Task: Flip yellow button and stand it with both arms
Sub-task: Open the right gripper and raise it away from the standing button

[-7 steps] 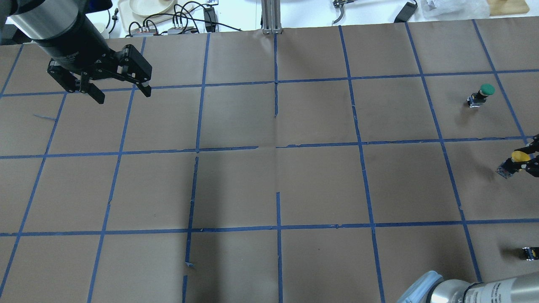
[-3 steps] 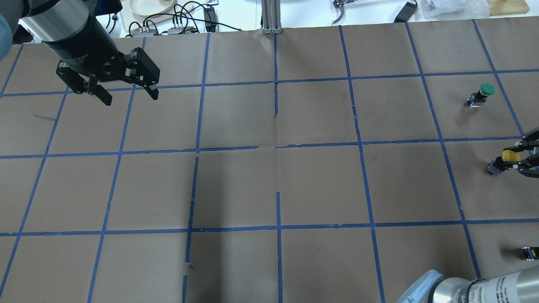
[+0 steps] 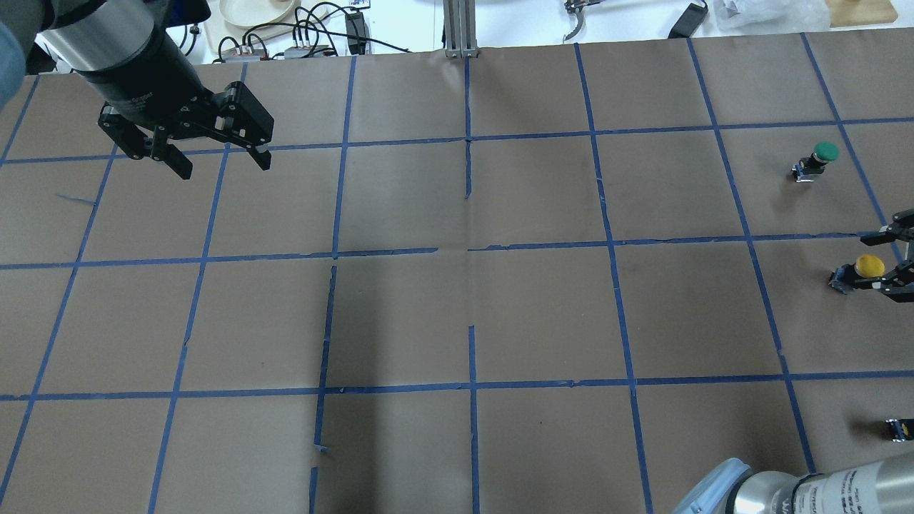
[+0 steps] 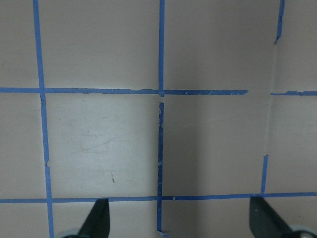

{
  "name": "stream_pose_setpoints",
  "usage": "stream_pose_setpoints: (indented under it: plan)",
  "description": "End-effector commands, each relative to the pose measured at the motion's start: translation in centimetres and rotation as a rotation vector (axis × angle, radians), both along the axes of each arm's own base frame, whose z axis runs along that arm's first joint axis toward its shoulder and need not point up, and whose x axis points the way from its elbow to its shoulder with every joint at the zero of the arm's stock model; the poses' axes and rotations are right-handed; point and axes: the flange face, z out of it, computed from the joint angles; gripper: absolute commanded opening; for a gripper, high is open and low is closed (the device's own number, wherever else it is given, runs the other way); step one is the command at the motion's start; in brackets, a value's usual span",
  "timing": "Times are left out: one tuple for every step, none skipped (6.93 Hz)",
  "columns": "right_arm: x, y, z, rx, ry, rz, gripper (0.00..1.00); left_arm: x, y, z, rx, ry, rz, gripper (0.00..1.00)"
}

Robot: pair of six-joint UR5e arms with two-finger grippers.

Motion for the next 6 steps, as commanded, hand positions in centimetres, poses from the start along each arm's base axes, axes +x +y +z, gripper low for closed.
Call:
stream_pose_setpoints:
  plan:
    - [1.3,0.5,6.0,0.05,0.054,-0.221,1.0,0.0,0.0,-0.1,0.003,0.0,-0.001,1.0]
    - [3.6,0.8,9.9,0.066,0.081,-0.349,1.0,0.0,0.0,-0.1,0.002,0.0,-0.001,0.99]
    - [7.0,0.9,13.0,0.105,0.12,-0.457,1.0,0.0,0.0,0.1,-0.003,0.0,-0.001,1.0]
    - [12.0,0.7,15.4,0.181,0.086,-0.605,1.0,0.0,0.1,0.1,-0.003,0.0,-0.001,1.0]
    - [16.1,0.2,18.3,0.241,0.063,-0.757,1.0,0.0,0.1,0.0,-0.002,0.003,0.0,1.0]
    - [19.7,-0.4,20.1,0.346,0.035,-0.894,1.0,0.1,-0.3,0.0,-0.012,-0.001,-0.001,1.0]
